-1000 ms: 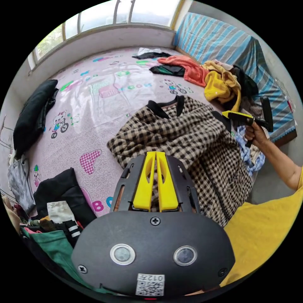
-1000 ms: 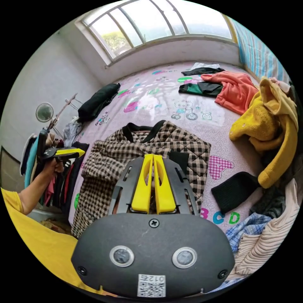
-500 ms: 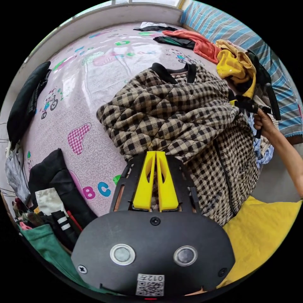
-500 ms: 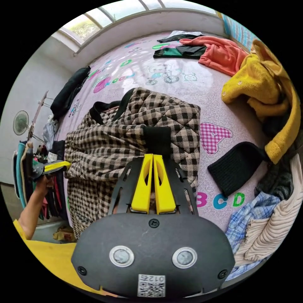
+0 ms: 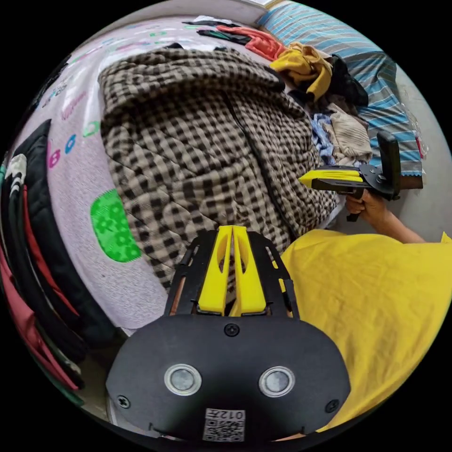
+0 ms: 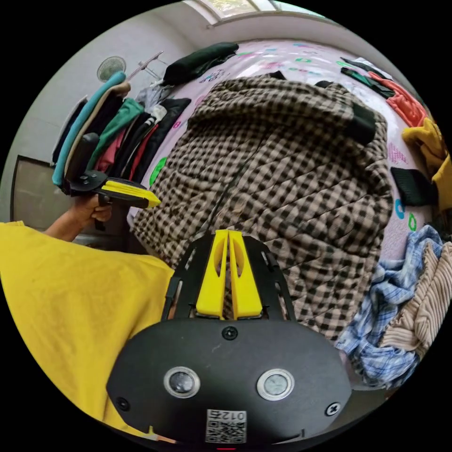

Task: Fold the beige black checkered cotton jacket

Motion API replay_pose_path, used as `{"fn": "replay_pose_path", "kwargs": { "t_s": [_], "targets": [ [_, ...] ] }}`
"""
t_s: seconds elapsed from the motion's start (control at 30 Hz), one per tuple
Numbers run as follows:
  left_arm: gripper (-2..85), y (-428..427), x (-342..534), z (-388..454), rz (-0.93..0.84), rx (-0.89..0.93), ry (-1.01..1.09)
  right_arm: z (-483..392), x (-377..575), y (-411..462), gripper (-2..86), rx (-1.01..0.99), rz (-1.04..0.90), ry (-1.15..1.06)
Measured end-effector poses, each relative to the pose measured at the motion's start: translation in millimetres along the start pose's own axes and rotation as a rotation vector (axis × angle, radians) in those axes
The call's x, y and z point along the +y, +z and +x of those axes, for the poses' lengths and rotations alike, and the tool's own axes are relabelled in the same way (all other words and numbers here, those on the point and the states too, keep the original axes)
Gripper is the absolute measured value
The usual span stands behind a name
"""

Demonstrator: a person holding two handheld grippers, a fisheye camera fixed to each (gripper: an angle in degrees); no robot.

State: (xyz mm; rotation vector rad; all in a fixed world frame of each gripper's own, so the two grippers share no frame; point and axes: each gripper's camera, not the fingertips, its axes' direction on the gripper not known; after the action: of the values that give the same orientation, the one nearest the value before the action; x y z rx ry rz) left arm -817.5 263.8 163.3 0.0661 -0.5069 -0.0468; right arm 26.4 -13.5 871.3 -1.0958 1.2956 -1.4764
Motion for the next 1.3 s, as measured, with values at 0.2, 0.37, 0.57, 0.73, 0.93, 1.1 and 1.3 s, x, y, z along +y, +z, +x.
{"fn": "replay_pose_path", "kwargs": {
  "t_s": [0.2,0.37,0.57,0.73,0.93,1.1,1.3],
  "targets": [
    [0.5,51,2,20,-0.083,0.025,0.063,-39,27,19,0.3,0.077,-0.075,-0.095],
    [0.5,63,-1,27,-0.057,0.012,0.079,-50,49,23,2.4,0.099,-0.112,-0.137],
    [0.5,90,-16,43,-0.086,-0.069,0.189,-67,59,37,5.1,0.165,-0.128,-0.194],
    [0.5,110,-26,25,-0.118,-0.008,0.142,-71,54,44,2.3,0.212,-0.153,-0.232],
    [0.5,117,-25,4,-0.105,0.062,0.109,-48,50,-6,0.4,0.005,-0.066,-0.070],
    [0.5,121,-24,7,-0.095,0.019,0.136,-39,42,-18,0.3,-0.049,-0.023,-0.005],
    [0.6,125,-24,-2,-0.111,0.061,0.144,-25,38,25,0.7,-0.064,-0.144,0.035]
  ]
}}
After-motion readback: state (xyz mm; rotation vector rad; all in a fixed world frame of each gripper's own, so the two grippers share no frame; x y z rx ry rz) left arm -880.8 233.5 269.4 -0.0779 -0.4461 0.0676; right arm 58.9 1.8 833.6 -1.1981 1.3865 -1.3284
